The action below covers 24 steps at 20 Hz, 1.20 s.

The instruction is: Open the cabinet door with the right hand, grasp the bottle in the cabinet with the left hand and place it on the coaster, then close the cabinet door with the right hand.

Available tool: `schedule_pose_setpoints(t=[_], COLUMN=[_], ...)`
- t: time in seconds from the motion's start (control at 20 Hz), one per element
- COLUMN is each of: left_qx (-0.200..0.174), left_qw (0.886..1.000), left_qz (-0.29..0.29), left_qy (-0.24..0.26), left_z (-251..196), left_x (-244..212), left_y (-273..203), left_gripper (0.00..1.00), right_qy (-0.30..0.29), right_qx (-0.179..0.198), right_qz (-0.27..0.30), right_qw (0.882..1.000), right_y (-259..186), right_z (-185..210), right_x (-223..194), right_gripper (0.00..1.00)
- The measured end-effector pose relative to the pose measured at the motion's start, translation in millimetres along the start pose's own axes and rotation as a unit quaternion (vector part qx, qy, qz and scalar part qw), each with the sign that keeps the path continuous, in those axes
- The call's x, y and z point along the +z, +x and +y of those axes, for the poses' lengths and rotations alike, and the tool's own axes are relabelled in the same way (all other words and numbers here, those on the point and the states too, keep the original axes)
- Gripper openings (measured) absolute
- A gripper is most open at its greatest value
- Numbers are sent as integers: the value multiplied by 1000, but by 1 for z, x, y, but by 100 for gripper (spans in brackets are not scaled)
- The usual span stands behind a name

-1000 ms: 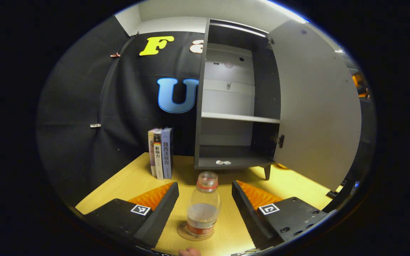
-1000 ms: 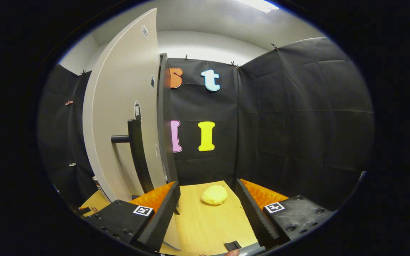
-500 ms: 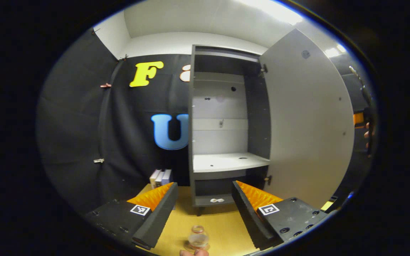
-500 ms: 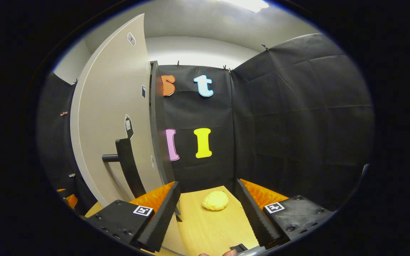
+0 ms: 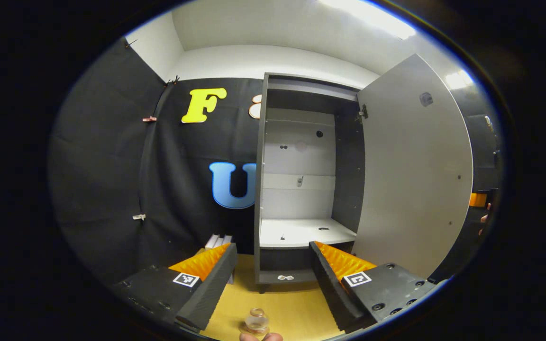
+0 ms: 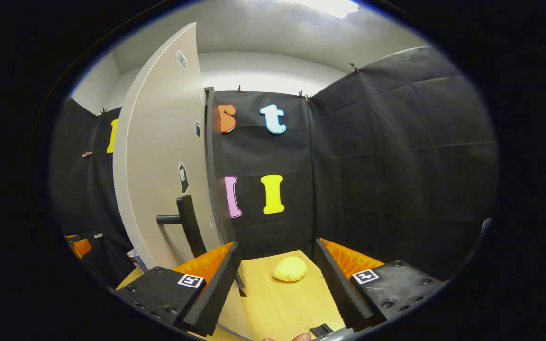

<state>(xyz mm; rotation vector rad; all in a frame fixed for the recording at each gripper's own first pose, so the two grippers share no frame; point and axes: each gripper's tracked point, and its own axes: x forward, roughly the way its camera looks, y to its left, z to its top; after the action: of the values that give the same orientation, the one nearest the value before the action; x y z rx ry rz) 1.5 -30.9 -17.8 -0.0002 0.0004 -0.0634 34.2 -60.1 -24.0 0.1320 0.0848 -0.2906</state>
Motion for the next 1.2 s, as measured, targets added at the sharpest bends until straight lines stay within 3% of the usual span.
schedule_pose_setpoints(t=[0.15,0.5,0.85,1.05,1.2], left_qx=[6,25,48,56,60], left_qw=[1000,1000,999,998,998], left_qz=[0,5,13,14,12], left_qy=[-8,-4,-6,-3,1], left_z=[1,7,24,34,36], left_x=[0,-4,-11,-10,-9], left_y=[-4,-16,-31,-34,-37], left_gripper=[93,95,95,95,95], right_qy=[-22,0,16,26,38], right_qx=[16,107,187,242,254], right_qz=[-2,20,36,48,50], right_qw=[1000,994,982,969,965], right_y=[-2,-14,-12,-12,-19], right_z=[15,91,155,223,236], right_x=[2,-10,-21,-29,-29], right_gripper=[97,97,98,98,98])
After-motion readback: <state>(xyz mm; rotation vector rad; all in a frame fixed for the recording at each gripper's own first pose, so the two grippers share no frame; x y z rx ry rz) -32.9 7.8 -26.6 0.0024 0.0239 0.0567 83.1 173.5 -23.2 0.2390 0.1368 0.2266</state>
